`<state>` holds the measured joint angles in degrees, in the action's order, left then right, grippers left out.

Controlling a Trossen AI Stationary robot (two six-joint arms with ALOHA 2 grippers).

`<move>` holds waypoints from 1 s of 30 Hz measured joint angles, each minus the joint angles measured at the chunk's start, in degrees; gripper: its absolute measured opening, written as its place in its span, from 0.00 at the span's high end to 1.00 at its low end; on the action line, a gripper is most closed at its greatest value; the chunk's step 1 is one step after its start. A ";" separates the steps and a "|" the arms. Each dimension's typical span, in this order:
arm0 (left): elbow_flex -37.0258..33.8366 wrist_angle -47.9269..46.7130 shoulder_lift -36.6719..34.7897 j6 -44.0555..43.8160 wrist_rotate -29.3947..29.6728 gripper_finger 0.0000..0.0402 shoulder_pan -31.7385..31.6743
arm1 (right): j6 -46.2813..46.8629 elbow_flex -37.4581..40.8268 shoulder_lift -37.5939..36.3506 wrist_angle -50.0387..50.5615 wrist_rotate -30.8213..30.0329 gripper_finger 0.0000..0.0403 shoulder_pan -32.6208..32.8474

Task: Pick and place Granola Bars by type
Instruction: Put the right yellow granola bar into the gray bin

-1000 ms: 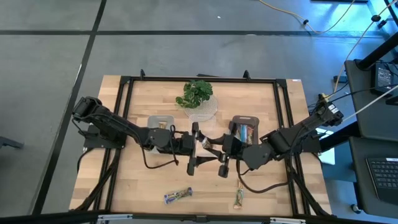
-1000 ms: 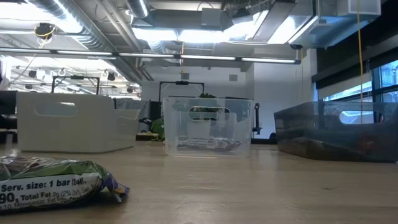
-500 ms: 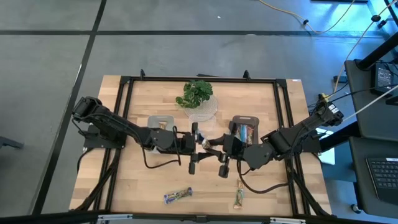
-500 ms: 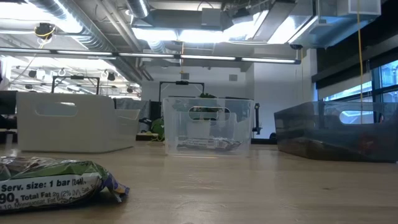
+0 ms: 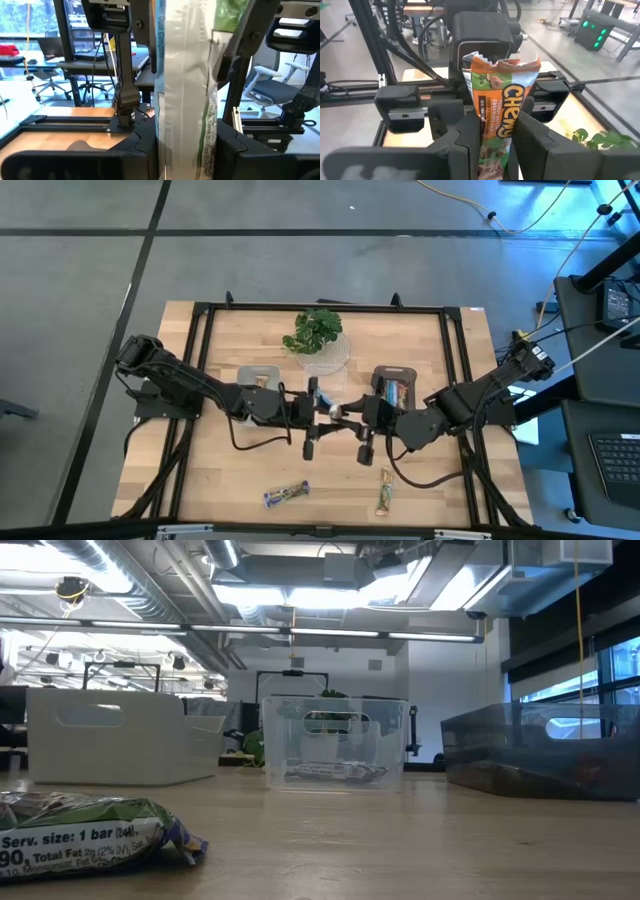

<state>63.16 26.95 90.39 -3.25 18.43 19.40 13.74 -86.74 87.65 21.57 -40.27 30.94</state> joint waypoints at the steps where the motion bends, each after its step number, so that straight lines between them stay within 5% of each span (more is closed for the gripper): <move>1: 0.00 -0.09 0.02 -0.49 -0.05 0.72 0.00 | 0.92 0.00 -0.04 0.57 0.46 0.74 0.00; 30: -0.11 -3.68 -1.33 -2.01 -1.88 0.77 0.11 | 2.22 -0.07 0.08 4.17 2.90 0.74 -0.02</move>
<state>63.05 23.27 89.06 -5.26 16.56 19.51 15.96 -86.81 87.72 25.74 -37.36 30.92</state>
